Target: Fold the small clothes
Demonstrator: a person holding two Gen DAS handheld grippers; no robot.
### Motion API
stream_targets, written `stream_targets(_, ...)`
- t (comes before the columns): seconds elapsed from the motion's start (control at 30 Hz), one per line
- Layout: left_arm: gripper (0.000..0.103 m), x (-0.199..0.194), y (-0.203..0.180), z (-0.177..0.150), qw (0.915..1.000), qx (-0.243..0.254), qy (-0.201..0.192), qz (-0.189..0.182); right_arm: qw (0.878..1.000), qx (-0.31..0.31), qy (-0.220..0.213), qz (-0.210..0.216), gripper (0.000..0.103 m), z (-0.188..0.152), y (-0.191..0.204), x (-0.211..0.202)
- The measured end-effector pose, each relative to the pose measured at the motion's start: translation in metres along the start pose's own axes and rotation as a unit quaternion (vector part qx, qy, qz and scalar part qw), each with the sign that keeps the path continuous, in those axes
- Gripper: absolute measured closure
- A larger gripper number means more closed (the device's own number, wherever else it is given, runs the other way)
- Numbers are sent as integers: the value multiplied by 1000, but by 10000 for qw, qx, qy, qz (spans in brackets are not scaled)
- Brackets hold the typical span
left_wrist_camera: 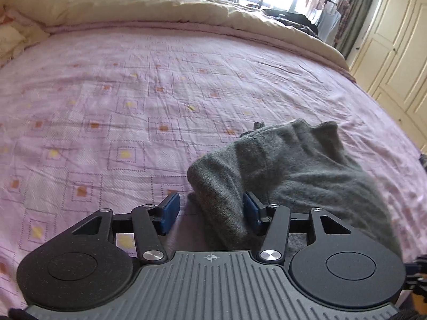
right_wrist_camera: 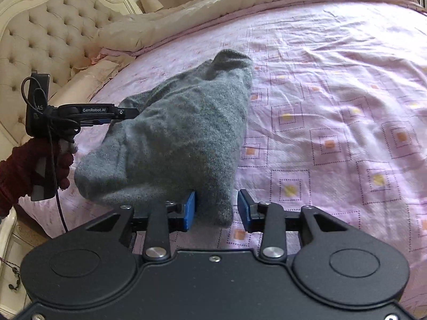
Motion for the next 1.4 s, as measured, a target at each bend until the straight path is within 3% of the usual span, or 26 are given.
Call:
stream_targets(0.17, 53, -53, -16, 9, 9957, 548, -457, 590, 9982, -147, -574, 56, 49, 5, 8, -23)
stream_targets(0.33, 52, -102, -63, 1, 9860, 1044, -1090, 713, 9964, -226, -802, 160, 48, 7, 24, -26)
stream_targets(0.53, 52, -98, -97, -33, 9831, 1288, -1090, 708, 9953, -277, -922, 126, 48, 6, 29, -29)
stream_targets(0.7, 48, -67, -68, -71, 9931, 601, -463, 890, 9932, -450, -1073, 85, 47, 18, 35, -25)
stream_targets(0.77, 42, -67, -61, -75, 9946, 307, -571, 814, 9920, -508, -1150, 109, 47, 28, 40, -18)
stream_targets(1.0, 39, -66, -58, -77, 9950, 161, -559, 813, 9894, -864, -1133, 297, 47, 57, 62, 35)
stream_targets(1.17, 36, -65, -56, -80, 9953, 9, -551, 794, 9919, -908, -811, -357, 49, 69, 36, 93)
stream_targets(1.4, 31, -63, -53, -80, 9960, -154, -500, 730, 9911, -513, -1008, -705, 43, 90, 18, 89)
Point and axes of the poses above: each gripper's, at about its wrist camera, not at the fingertips, and x roughly the way its jaws point, y to its left, z to its top, the point moved 8 cm from there along x, roughly the way its jaws point, and after that the axes turned 10 degrees about x, right-handed, at the moved point
